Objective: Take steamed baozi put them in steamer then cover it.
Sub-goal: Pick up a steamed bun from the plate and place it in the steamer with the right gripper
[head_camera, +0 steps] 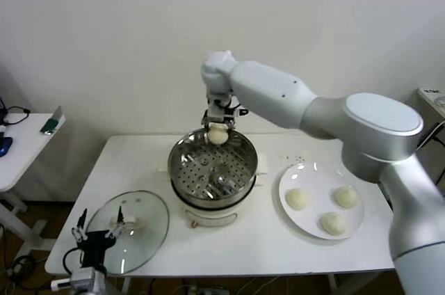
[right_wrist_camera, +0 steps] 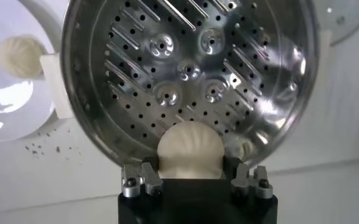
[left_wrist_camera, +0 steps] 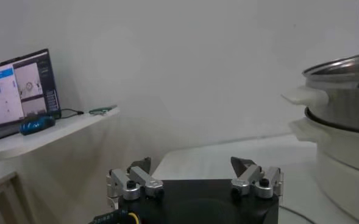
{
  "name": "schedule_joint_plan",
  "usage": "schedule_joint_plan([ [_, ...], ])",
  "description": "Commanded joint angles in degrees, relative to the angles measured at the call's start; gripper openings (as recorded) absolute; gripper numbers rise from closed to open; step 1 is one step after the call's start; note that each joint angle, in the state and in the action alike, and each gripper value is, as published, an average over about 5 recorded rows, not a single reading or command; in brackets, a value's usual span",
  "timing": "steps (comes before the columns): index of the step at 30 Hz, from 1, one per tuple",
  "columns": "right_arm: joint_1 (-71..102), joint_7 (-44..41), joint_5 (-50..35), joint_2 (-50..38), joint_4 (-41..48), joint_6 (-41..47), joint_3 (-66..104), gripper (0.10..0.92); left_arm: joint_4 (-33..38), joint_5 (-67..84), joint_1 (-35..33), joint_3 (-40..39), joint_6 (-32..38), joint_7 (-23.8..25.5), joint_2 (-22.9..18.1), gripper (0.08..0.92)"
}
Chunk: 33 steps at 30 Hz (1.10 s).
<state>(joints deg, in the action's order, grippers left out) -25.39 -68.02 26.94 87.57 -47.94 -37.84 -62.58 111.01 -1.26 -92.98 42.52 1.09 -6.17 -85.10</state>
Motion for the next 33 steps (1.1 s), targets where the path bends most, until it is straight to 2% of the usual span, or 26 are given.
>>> schedule_joint_plan([
  [1,5.9,1.5,10.9,2.0,0.0,-3.1,2.0,0.684,0.4,1.6,-0.1,0.6,-0.9,-0.4,0.4,0.823],
  [10,7.7,1.7,10.4,2.1,1.3,-2.1,2.2,0.696,-0.1,1.5,0.0,0.7,-0.9,-1.1,0.4,0.823],
  [16,5.9,1.3,8.5,1.6,1.0,-1.6,2.3,0.803,-0.2,1.7,0.1,0.5,-1.2,-2.1,0.3,0.823],
  [20,3.4,0.5,5.6,0.3,0.0,-2.5,2.6,0.821,0.2,1.6,0.0,0.5,-1.4,-2.1,0.3,0.823],
  [23,0.4,-0.6,0.3,-1.5,-1.7,-2.3,2.3,0.822,0.4,1.3,-0.3,0.5,-1.4,-1.7,0.3,0.823],
  [29,-11.0,-2.6,-16.5,-9.3,-8.3,1.5,-3.9,0.823,0.9,0.9,-1.1,0.2,-1.5,-1.5,0.2,0.823],
  [33,-20.0,-0.2,-29.1,-17.4,-15.1,10.7,-12.5,0.823,1.9,0.5,-2.1,-0.3,-1.9,-0.4,0.2,0.823],
])
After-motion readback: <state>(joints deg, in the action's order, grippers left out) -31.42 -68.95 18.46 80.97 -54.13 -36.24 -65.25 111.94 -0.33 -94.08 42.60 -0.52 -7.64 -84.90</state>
